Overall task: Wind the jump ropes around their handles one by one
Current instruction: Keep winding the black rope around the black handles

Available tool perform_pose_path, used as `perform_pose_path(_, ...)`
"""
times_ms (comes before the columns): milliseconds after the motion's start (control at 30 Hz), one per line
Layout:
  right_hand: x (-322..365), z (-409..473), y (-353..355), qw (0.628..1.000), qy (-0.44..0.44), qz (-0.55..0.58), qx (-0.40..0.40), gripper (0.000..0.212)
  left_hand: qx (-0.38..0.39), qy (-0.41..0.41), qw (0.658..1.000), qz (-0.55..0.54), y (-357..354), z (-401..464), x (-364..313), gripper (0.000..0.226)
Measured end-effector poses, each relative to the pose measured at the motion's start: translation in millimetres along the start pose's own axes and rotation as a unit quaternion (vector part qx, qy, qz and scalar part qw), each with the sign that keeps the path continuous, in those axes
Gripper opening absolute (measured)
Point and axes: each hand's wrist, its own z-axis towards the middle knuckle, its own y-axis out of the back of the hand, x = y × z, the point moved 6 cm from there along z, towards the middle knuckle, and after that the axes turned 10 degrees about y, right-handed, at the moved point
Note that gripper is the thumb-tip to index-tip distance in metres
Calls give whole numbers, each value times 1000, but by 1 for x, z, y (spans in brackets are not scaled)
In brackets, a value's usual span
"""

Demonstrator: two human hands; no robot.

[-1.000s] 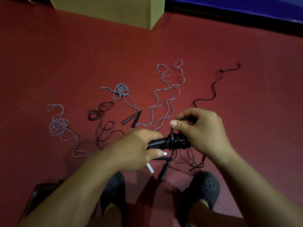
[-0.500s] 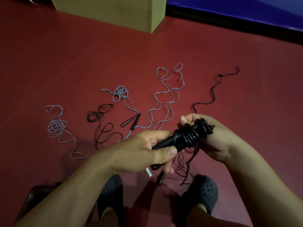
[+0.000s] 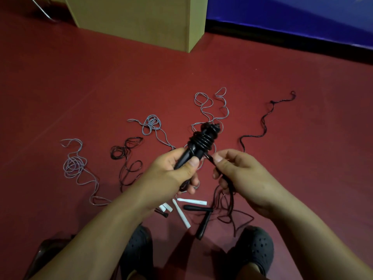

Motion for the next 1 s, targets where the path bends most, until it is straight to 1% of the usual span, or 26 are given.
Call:
perform_pose_path(133, -1, 0, -3, 996, 10, -86, 20, 16, -21, 5, 1000, 2, 3, -1, 1, 17)
perform_pose_path(200, -1, 0, -4, 994, 15, -104, 32, 19, -32, 6, 999, 0, 3, -2, 0, 17)
perform_pose_path(300, 1, -3, -8, 984, 34, -159, 74, 18, -69, 16, 997, -7, 8, 0, 0, 15)
perform_pose_path(400, 4, -5, -14, 979, 45, -168, 102, 21, -115, 28, 993, -4, 18, 5, 1, 20)
perform_pose_path(467, 5, -4, -15, 976, 49, -189, 94, 24, -142, 33, 989, 3, 25, 7, 2, 19)
perform_pose_path(500, 5, -3, -13, 975, 46, -201, 78, 24, -151, 38, 988, 6, 29, 8, 4, 18)
perform_pose_path(567, 5, -1, -6, 977, 24, -211, 34, 25, -157, 53, 986, 21, 34, 10, 8, 17)
perform_pose_path(633, 8, -2, -1, 973, 14, -228, 15, 33, -159, 63, 985, 39, 37, 10, 11, 16)
perform_pose_path(700, 14, -3, 0, 969, 19, -248, 11, 40, -161, 67, 984, 48, 38, 9, 11, 15)
perform_pose_path(767, 19, -7, -2, 966, 35, -256, 14, 40, -158, 70, 983, 55, 39, 6, 10, 15)
perform_pose_path(867, 24, -12, -11, 956, 85, -277, 37, 32, -165, 74, 980, 79, 41, 3, 11, 15)
perform_pose_path(1000, 27, -17, -20, 957, 139, -248, 59, 24, -172, 76, 972, 141, 43, 2, 15, 13)
